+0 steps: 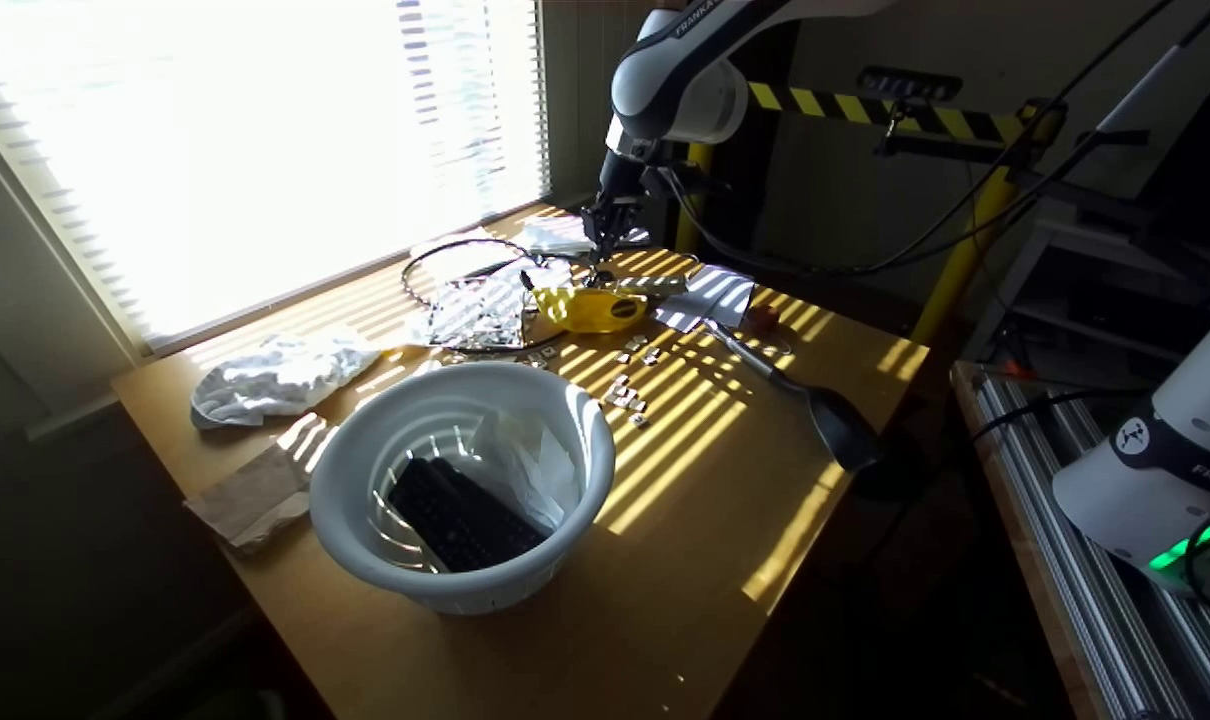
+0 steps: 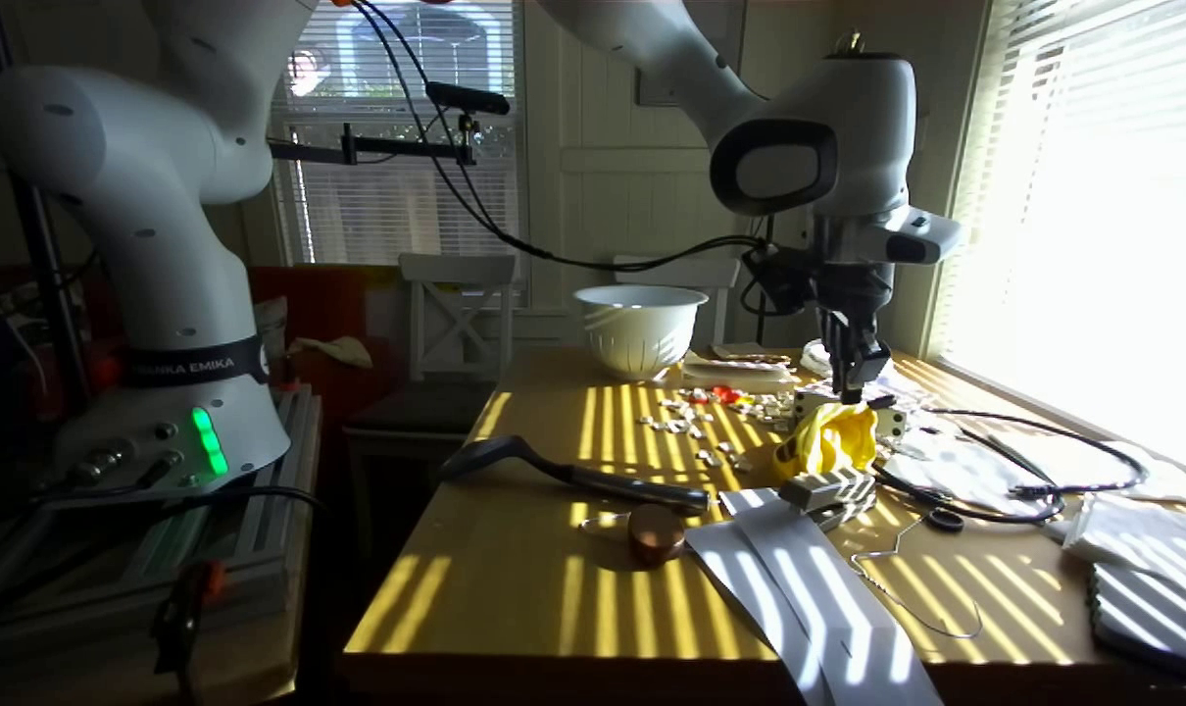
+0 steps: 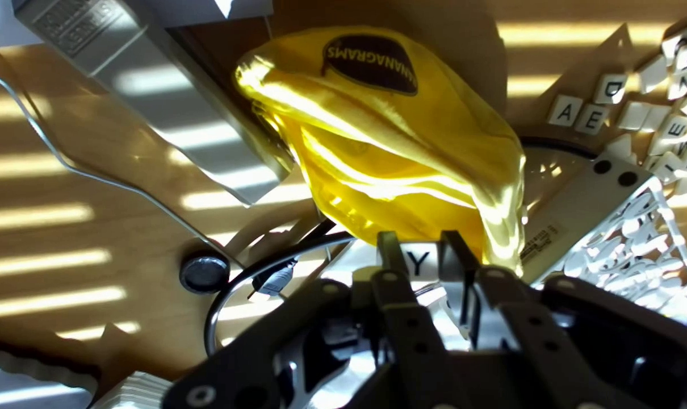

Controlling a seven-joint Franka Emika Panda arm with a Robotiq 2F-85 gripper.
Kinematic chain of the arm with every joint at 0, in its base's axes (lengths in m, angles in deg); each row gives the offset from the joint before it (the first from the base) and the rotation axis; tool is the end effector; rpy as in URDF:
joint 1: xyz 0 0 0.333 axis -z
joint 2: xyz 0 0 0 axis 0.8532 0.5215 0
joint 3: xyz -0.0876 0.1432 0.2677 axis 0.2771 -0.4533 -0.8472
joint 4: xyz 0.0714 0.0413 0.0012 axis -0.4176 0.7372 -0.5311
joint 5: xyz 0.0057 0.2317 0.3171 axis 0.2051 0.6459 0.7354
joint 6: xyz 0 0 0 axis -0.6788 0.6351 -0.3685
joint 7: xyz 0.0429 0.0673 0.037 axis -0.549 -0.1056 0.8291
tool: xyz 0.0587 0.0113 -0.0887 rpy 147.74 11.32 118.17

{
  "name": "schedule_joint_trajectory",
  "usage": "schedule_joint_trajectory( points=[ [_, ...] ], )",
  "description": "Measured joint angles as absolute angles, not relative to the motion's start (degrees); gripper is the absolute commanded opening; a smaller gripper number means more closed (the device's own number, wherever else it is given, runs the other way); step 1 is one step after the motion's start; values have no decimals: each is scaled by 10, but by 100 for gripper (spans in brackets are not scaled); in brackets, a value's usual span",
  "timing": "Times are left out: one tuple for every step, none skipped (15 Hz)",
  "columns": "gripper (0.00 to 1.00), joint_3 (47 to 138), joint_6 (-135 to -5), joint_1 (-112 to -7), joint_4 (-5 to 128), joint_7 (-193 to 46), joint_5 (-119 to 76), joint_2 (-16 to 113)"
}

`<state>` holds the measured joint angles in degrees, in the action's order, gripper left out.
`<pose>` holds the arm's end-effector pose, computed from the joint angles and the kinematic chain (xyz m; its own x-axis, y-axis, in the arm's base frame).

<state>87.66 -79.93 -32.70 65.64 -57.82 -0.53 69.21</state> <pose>0.6301 -0.3003 0.2417 0.8580 -0.4721 0.2025 -0.4367 -0.8779 -0.1963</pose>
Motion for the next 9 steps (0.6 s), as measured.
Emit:
schedule_joint_trajectory(
  points=[
    [5,877,-799,-327,656,-578,-5,693],
    [5,876,-799,-328,656,-578,-5,694],
    [5,876,-799,-327,656,-578,-5,696],
    [5,876,-799,-327,655,-578,-4,698],
    [5,875,-799,-325,651,-578,-1,702],
    [5,873,-799,-324,645,-576,3,707],
    [5,872,-796,-322,638,-575,7,713],
    [5,870,-790,-320,628,-573,13,720],
    [5,868,-784,-318,618,-572,17,727]
  ],
)
